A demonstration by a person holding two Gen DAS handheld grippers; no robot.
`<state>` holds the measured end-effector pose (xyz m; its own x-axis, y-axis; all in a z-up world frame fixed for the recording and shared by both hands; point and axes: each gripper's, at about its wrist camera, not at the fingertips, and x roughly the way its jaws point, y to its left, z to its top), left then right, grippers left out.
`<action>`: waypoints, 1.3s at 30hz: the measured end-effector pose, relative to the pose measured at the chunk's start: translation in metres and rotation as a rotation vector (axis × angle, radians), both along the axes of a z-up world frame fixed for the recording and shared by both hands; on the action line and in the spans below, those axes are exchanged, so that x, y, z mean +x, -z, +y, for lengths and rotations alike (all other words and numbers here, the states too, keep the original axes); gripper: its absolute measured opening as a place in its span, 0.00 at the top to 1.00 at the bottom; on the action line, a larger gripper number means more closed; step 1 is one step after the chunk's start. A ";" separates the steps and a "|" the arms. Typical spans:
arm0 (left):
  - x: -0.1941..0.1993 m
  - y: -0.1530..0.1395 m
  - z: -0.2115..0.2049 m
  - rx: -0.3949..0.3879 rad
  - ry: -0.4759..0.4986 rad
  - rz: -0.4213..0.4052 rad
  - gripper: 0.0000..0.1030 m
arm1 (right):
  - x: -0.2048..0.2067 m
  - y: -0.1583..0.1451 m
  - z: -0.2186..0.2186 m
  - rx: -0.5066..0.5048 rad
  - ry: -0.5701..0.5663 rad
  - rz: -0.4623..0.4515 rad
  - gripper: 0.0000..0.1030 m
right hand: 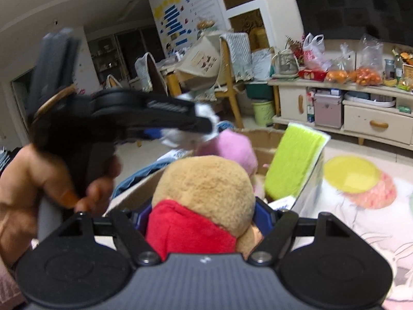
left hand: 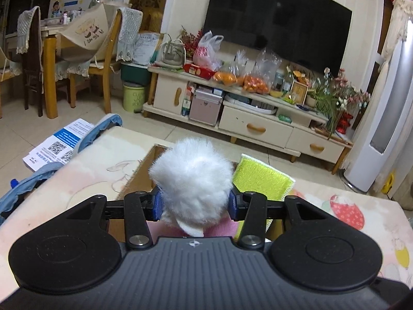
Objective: Organize soft objects
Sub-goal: 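Lower the pompom and teddy bear into the box and open both tools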
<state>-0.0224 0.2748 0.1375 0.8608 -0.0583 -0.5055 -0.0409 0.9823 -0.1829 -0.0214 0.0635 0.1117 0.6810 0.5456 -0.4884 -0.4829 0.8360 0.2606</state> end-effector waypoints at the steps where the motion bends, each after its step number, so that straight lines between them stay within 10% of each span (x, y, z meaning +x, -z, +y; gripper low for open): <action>1: 0.002 0.000 -0.002 -0.004 0.010 0.001 0.46 | 0.000 0.002 0.001 -0.003 0.000 0.002 0.26; 19: 0.022 0.011 -0.009 0.060 0.141 0.028 0.31 | 0.014 0.022 0.004 -0.028 0.002 -0.012 0.27; 23: 0.015 0.004 -0.009 0.045 0.148 0.003 0.05 | 0.016 0.022 0.003 -0.055 0.033 -0.046 0.22; 39: -0.054 -0.002 0.005 0.155 0.066 -0.086 0.02 | -0.015 0.001 -0.030 0.012 0.171 -0.107 0.07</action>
<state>-0.0764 0.2799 0.1391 0.8981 -0.0431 -0.4377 0.0336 0.9990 -0.0294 -0.0365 0.0337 0.1103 0.8120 0.4228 -0.4023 -0.3595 0.9054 0.2259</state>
